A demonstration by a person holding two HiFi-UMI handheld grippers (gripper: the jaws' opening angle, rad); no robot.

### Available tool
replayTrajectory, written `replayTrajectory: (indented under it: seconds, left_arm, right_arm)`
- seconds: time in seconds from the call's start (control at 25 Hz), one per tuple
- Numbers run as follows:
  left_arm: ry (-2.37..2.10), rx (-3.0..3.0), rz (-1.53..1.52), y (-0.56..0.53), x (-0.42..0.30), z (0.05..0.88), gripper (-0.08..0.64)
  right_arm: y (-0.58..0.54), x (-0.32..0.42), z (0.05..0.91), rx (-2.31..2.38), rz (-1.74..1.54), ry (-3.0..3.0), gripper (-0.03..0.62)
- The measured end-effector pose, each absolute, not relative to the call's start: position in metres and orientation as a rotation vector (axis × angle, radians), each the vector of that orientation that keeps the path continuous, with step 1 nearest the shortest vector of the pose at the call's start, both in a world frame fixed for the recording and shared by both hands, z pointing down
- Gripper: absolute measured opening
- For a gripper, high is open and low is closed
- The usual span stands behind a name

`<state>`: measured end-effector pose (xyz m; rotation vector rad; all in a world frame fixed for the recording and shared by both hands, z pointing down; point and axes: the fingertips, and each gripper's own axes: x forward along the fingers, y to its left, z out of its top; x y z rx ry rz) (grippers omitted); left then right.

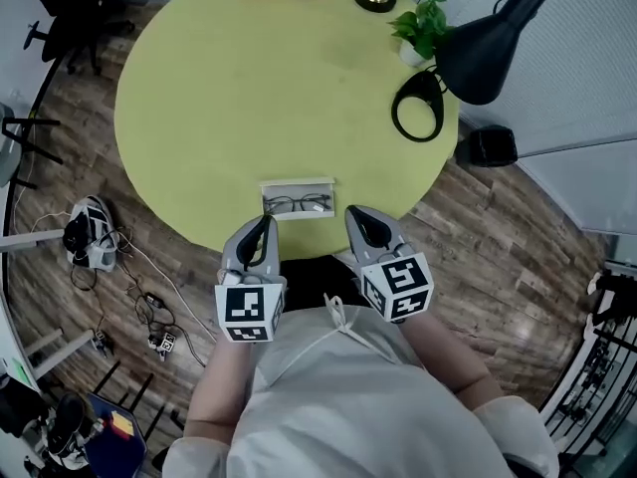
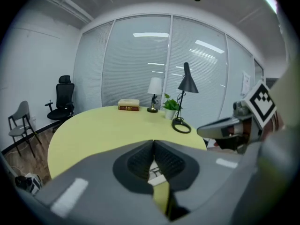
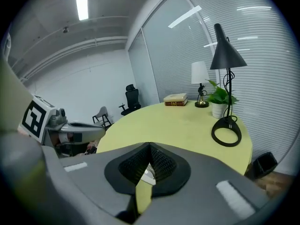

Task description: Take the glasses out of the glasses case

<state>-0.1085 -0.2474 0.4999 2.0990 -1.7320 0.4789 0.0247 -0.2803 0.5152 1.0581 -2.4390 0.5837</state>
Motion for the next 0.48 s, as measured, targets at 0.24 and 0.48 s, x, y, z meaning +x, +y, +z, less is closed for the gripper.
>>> replayTrajectory:
  seconds: [0.24,0.48]
  left_arm:
    - [-1.483,2.268,0.797,-0.254,-0.097,0.544,0.006]
    - [-1.144,2.339,1.029,-0.262,-0.081,0.588,0.048]
  right_arm:
    - [-0.281,0.016,0.52,1.09,0.631,-2.411,0.0]
    - [-0.284,0.016,0.525,1.091,0.607,-2.384,0.0]
